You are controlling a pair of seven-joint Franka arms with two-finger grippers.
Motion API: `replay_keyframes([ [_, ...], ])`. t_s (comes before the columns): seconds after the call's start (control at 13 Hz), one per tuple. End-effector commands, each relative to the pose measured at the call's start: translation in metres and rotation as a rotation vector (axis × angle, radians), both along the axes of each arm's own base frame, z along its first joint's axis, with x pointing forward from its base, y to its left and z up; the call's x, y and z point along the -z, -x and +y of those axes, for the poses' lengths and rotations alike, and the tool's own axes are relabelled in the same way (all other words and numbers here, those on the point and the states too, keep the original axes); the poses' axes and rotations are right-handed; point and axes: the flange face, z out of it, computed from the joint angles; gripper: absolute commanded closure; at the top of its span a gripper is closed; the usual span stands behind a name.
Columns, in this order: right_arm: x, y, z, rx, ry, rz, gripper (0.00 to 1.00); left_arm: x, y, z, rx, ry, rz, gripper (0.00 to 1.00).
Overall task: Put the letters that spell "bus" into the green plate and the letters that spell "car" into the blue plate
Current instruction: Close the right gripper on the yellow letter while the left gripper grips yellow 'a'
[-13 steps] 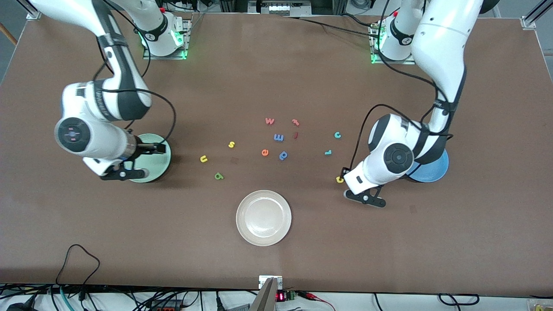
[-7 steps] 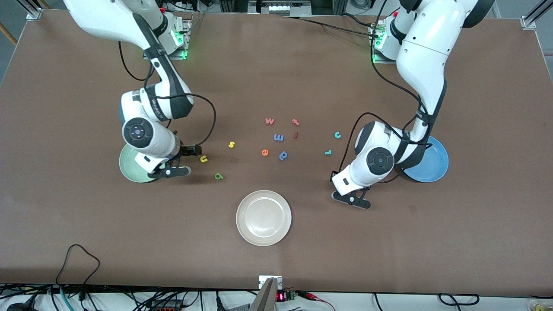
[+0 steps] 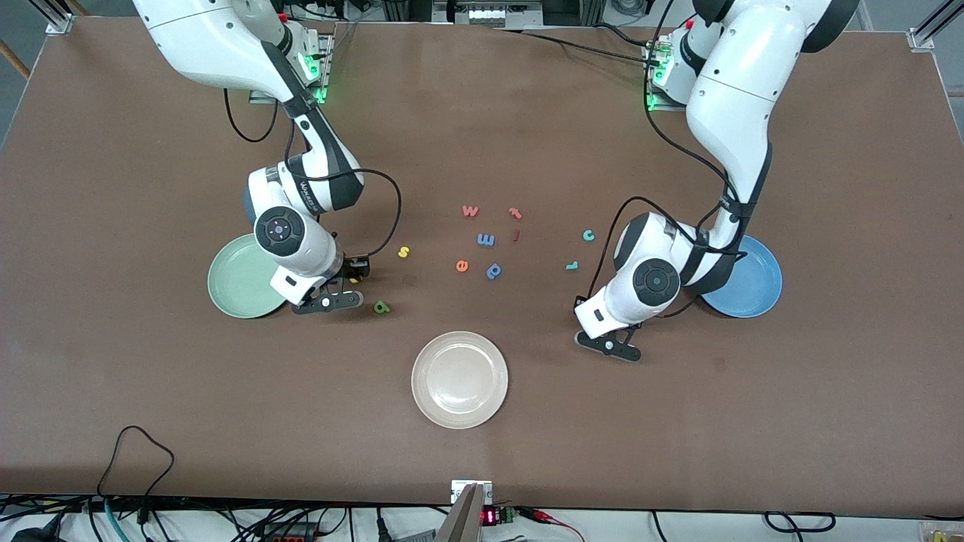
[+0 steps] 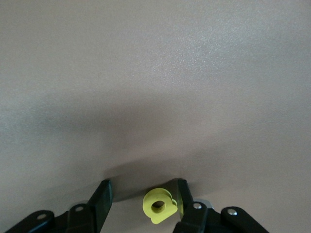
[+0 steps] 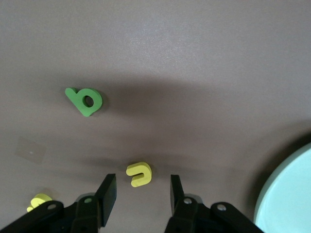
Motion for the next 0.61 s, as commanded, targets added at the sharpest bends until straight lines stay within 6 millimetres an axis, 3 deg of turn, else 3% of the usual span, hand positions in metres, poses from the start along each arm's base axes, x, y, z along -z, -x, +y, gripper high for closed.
replay_keyframes([
  [0.0, 0.008, 0.001, -0.001, -0.033, -0.001, -0.001, 0.47, 0.001, 0.007, -0.002, -0.02, -0.019, 0.016, 0.41],
  [0.54, 0.038, 0.01, 0.012, -0.142, -0.004, 0.012, 0.47, 0.007, 0.014, -0.01, -0.014, -0.023, 0.028, 0.48],
])
